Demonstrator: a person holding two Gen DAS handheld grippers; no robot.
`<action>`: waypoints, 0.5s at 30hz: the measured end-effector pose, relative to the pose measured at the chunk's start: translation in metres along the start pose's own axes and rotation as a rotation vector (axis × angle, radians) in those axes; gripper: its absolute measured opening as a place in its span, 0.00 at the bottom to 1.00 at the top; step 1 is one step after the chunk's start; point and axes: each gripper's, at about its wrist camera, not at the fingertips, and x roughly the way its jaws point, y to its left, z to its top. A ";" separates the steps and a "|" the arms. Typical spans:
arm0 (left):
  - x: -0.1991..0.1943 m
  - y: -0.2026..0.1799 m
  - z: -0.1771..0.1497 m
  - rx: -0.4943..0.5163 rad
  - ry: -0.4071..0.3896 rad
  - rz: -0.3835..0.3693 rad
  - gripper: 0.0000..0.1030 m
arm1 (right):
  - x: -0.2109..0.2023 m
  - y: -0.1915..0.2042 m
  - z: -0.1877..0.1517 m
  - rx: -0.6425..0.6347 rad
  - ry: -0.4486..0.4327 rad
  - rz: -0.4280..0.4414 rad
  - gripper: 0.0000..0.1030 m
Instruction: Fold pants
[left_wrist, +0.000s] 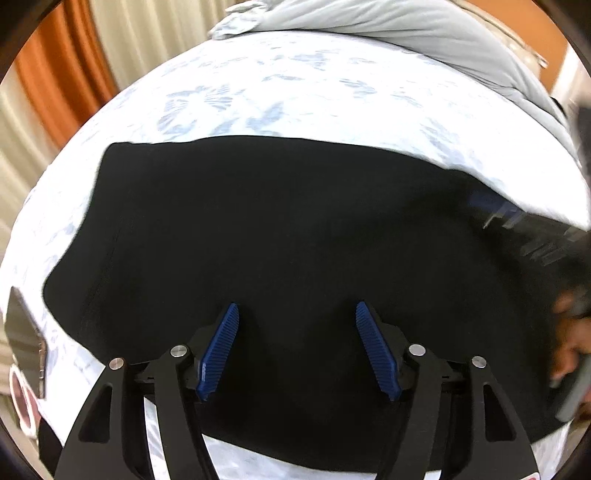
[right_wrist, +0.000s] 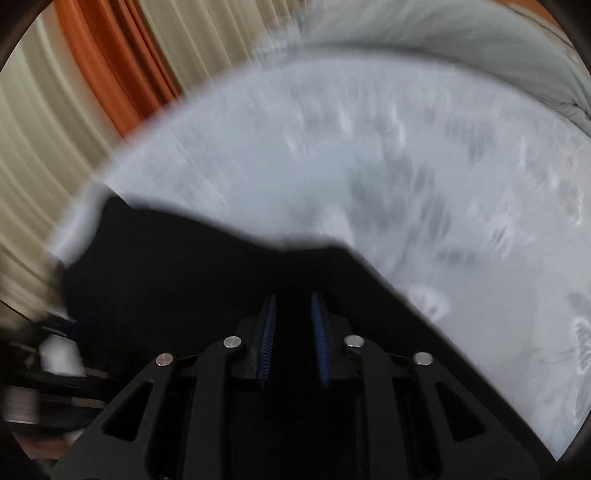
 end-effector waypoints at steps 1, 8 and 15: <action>0.000 0.006 0.003 -0.022 -0.001 0.020 0.64 | -0.006 -0.001 0.001 0.015 -0.060 0.005 0.16; 0.010 0.085 0.027 -0.186 0.038 0.020 0.64 | -0.075 0.042 -0.054 -0.106 0.016 0.136 0.21; 0.004 0.081 0.023 -0.124 0.029 0.016 0.64 | -0.075 0.090 -0.121 -0.318 0.049 0.130 0.44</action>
